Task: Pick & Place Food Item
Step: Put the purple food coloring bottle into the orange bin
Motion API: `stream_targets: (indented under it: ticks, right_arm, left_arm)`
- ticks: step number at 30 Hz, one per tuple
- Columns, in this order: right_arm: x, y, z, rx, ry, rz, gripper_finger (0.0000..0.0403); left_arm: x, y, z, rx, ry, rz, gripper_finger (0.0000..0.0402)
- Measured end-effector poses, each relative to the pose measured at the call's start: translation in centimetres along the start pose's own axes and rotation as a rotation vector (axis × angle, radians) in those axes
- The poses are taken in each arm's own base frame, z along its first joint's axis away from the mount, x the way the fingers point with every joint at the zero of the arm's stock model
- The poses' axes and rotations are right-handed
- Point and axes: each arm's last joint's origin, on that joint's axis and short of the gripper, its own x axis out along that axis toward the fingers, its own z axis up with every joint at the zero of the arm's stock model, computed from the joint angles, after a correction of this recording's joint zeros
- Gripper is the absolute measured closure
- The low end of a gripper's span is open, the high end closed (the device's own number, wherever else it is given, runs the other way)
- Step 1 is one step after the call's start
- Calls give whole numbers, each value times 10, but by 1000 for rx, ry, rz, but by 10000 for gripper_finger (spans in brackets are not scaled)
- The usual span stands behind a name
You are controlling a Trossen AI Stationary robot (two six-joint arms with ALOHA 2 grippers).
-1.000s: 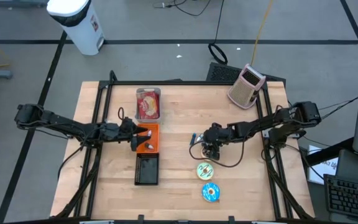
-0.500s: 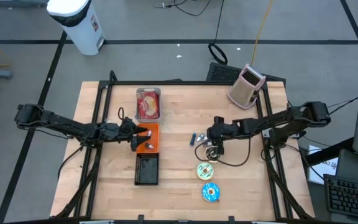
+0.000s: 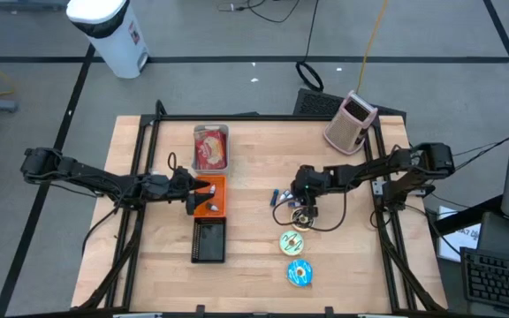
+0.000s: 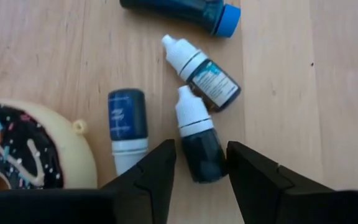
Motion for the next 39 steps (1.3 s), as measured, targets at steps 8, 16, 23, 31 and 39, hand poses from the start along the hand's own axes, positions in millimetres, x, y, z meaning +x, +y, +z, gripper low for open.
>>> stream_targets:
  ticks: [8, 16, 23, 31, 39]
  right_arm:
    - [-3, 0, 2, 2, -20, -5, 323]
    - [-32, -2, 17, 53, -190, -90, 359]
    - [-49, 11, 49, -10, -532, -116, 354]
    - [-38, 16, 58, -7, -619, -108, 356]
    - [-37, 25, 60, -9, -649, -83, 356]
  left_arm:
    - [0, -1, 1, -34, -13, -5, 119]
    - [1, -13, 19, -70, -114, -79, 119]
    - [15, -34, 40, 112, -131, -91, 119]
    - [68, -66, 59, 442, -60, -97, 119]
    - [126, -92, 63, 681, 43, -134, 119]
